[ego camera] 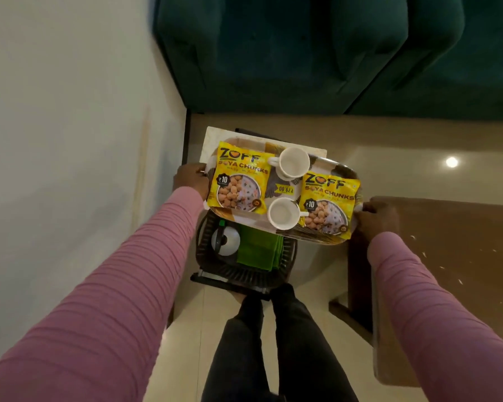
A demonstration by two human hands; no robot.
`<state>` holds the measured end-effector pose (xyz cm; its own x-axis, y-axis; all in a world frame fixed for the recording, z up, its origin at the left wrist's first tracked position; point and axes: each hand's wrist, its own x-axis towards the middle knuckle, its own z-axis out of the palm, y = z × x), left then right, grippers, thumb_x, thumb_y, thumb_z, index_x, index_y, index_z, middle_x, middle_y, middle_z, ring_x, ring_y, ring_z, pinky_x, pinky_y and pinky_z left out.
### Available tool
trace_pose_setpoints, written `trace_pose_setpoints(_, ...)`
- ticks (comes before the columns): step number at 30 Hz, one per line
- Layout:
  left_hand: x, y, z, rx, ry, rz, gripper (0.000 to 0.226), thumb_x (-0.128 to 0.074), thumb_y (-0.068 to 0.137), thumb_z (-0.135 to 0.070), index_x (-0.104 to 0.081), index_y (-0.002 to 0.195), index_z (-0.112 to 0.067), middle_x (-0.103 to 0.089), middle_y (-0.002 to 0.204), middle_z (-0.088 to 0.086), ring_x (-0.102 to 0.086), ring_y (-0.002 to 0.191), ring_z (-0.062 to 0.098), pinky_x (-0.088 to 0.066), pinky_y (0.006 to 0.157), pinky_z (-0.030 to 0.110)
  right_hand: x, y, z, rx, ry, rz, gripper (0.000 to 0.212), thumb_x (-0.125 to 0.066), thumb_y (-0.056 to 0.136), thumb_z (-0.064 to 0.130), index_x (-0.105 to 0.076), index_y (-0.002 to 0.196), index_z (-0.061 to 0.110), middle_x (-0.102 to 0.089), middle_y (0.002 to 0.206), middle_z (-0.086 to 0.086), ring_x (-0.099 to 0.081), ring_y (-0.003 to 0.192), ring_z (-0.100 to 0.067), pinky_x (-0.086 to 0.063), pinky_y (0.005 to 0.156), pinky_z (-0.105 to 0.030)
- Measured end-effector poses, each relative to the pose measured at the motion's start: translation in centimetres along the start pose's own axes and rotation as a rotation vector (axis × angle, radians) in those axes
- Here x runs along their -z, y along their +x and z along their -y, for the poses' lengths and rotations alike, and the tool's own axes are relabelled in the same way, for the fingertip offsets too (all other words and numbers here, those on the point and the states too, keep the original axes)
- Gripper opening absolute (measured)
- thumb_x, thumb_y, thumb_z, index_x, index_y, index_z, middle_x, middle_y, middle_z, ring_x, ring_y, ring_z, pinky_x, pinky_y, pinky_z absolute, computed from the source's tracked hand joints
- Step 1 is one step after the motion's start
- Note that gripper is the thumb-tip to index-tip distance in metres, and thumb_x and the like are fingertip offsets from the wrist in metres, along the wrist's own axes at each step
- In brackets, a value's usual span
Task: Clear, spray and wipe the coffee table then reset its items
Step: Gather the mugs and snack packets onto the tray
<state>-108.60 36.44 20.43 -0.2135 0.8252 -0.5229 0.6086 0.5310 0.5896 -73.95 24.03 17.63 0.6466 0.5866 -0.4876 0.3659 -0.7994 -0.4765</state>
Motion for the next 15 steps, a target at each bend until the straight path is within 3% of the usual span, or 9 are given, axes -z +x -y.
trace_pose_setpoints(2, -0.8, 2.6, 0.3, 0.001, -0.003, -0.01, 0.027, -0.058, 0.091, -0.006, -0.07, 0.115, -0.006, -0.07, 0.113, 0.017, -0.066, 0.101, 0.034, -0.053, 0.095, 0.042, -1.6, 1.8, 1.0, 0.0, 0.02, 0.002, 0.022, -0.064, 0.085, 0.017, -0.074, 0.102, 0.008, -0.072, 0.098, -0.019, -0.067, 0.092, -0.035, -0.053, 0.085, -0.039)
trace_pose_setpoints(5, -2.4, 7.3, 1.3, -0.009, 0.009, 0.004, 0.026, -0.057, 0.093, -0.007, -0.07, 0.115, -0.008, -0.07, 0.107, 0.009, -0.066, 0.097, 0.029, -0.054, 0.092, 0.04, -5.0, 5.3, 1.8, -0.048, 0.081, 0.027, 0.011, -0.064, 0.082, 0.017, -0.074, 0.087, 0.014, -0.072, 0.083, -0.017, -0.069, 0.073, -0.037, -0.059, 0.071, -0.05)
trace_pose_setpoints(8, -4.0, 11.6, 3.3, -0.01, -0.016, -0.001, 0.025, -0.058, 0.086, -0.008, -0.074, 0.106, -0.01, -0.073, 0.098, 0.013, -0.069, 0.091, 0.035, -0.057, 0.086, 0.049, -8.3, 8.9, 1.5, 0.013, 0.054, 0.031, 0.02, -0.064, 0.074, 0.021, -0.076, 0.089, 0.016, -0.073, 0.084, -0.012, -0.069, 0.078, -0.034, -0.057, 0.077, -0.05)
trace_pose_setpoints(11, -6.0, 16.2, 6.5, 0.06, -0.093, 0.013, 0.027, -0.059, 0.077, -0.013, -0.075, 0.099, -0.012, -0.074, 0.093, 0.016, -0.07, 0.087, 0.039, -0.057, 0.082, 0.056, -11.8, 11.9, 0.9, 0.039, 0.043, 0.047, 0.013, -0.063, 0.076, 0.017, -0.075, 0.081, 0.02, -0.073, 0.083, -0.01, -0.068, 0.079, -0.033, -0.056, 0.08, -0.051)
trace_pose_setpoints(15, -8.6, 20.3, 10.2, 0.104, -0.121, 0.027, 0.034, -0.059, 0.072, -0.014, -0.074, 0.102, -0.01, -0.073, 0.095, 0.019, -0.07, 0.088, 0.041, -0.057, 0.082, 0.058, -15.5, 14.6, -0.1, 0.065, 0.009, 0.076, 0.012, -0.064, 0.079, 0.018, -0.075, 0.083, 0.016, -0.072, 0.082, -0.012, -0.067, 0.078, -0.033, -0.056, 0.077, -0.051)
